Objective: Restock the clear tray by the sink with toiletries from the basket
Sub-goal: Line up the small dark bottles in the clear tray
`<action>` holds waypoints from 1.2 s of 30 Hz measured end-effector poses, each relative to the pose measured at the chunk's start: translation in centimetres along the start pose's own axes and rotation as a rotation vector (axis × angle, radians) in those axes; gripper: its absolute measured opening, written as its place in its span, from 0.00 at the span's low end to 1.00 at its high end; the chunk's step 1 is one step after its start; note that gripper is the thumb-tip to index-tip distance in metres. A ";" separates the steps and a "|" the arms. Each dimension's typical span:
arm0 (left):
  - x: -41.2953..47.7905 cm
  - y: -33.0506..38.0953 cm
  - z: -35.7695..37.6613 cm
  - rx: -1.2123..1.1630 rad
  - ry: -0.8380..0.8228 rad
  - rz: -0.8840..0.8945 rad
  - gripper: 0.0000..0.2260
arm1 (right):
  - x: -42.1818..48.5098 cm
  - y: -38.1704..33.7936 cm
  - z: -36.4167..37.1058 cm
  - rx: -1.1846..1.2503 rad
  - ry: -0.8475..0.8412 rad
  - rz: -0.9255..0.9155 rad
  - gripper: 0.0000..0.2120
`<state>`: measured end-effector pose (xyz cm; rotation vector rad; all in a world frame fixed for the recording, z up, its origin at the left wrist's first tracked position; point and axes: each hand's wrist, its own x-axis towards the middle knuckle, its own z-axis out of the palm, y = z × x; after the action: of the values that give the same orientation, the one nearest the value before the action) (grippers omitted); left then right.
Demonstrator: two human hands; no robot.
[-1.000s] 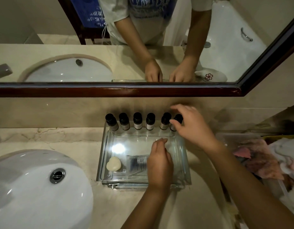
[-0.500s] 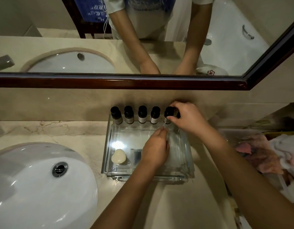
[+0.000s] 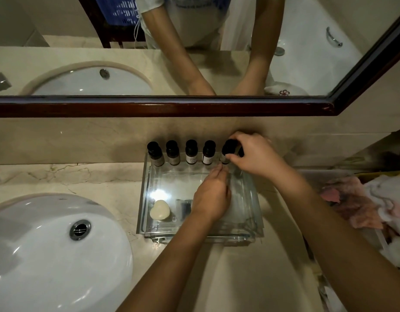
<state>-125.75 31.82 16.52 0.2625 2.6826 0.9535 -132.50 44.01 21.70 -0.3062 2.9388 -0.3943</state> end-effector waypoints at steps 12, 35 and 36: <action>0.0 -0.2 0.1 0.011 0.010 -0.030 0.25 | -0.3 -0.7 0.5 0.086 0.131 0.054 0.18; 0.4 -0.5 0.1 0.039 0.000 -0.018 0.21 | -0.7 -0.2 0.3 0.193 0.200 0.030 0.14; 0.4 -0.5 0.1 0.042 -0.003 -0.017 0.21 | -0.7 -0.2 0.4 0.190 0.200 0.022 0.14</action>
<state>-126.16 31.63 16.02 0.2488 2.7001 0.8918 -131.75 43.91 21.49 -0.2207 3.0616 -0.7356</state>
